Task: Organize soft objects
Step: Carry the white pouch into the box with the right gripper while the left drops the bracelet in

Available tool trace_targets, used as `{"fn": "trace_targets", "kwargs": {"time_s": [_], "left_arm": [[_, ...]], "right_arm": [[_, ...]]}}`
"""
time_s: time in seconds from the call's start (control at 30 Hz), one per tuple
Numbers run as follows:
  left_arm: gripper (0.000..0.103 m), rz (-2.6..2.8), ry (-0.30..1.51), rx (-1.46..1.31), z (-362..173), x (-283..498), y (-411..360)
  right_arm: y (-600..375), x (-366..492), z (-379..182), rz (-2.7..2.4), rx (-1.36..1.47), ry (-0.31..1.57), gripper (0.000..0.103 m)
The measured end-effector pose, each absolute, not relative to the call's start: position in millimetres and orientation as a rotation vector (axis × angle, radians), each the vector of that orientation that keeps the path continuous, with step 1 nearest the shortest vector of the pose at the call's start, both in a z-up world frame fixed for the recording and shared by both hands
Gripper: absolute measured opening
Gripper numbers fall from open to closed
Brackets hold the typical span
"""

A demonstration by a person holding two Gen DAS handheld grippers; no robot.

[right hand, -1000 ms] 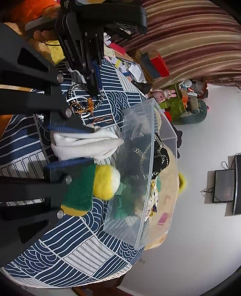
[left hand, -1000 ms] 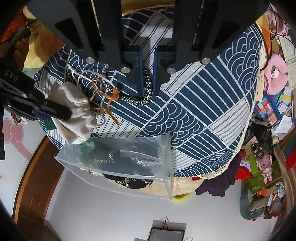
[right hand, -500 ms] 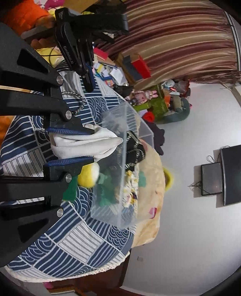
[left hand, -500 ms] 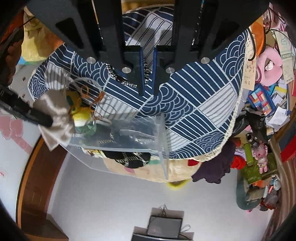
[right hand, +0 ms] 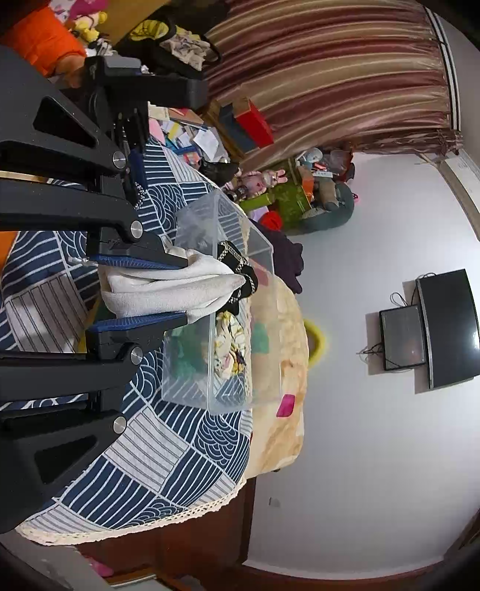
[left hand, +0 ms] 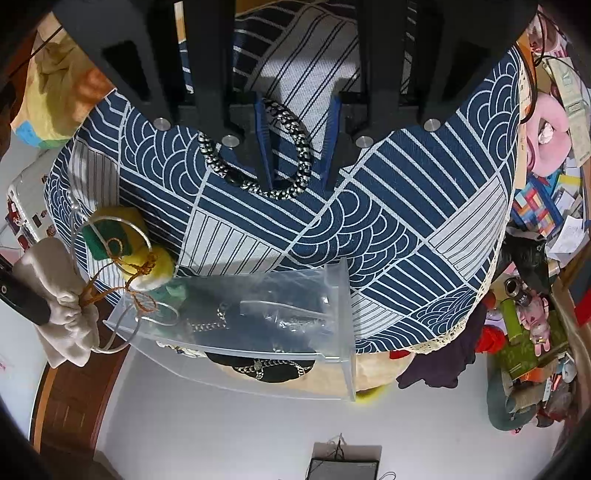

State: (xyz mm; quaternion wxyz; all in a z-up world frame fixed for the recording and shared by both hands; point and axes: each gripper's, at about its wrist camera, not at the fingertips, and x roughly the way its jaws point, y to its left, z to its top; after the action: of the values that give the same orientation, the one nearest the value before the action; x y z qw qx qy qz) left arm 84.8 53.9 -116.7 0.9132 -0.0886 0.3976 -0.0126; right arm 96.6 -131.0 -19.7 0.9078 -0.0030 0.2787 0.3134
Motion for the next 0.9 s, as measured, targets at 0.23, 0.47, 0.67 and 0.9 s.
{"fn": "trace_targets", "kwargs": {"time_s": [0.23,0.47,0.67,0.9], "left_arm": [[0.007,-0.016,0.783,-0.201,-106.4,81.7,61.0],[0.006,-0.01,0.693,-0.15,-78.4,76.0,57.0],[0.006,-0.022,0.62,-0.126,-51.6,77.5,53.9],[0.006,-0.033,0.53,-0.061,-19.5,85.5,44.3]], "right_arm": [[-140.0,99.8,-12.3,0.638,0.021,0.557,0.02],[-143.1,101.7,-7.4,0.623,0.023,0.535,0.02],[-146.9,106.1,-2.0,0.609,0.028,0.517,0.02],[-154.0,114.5,13.0,0.583,0.041,0.468,0.02]]}}
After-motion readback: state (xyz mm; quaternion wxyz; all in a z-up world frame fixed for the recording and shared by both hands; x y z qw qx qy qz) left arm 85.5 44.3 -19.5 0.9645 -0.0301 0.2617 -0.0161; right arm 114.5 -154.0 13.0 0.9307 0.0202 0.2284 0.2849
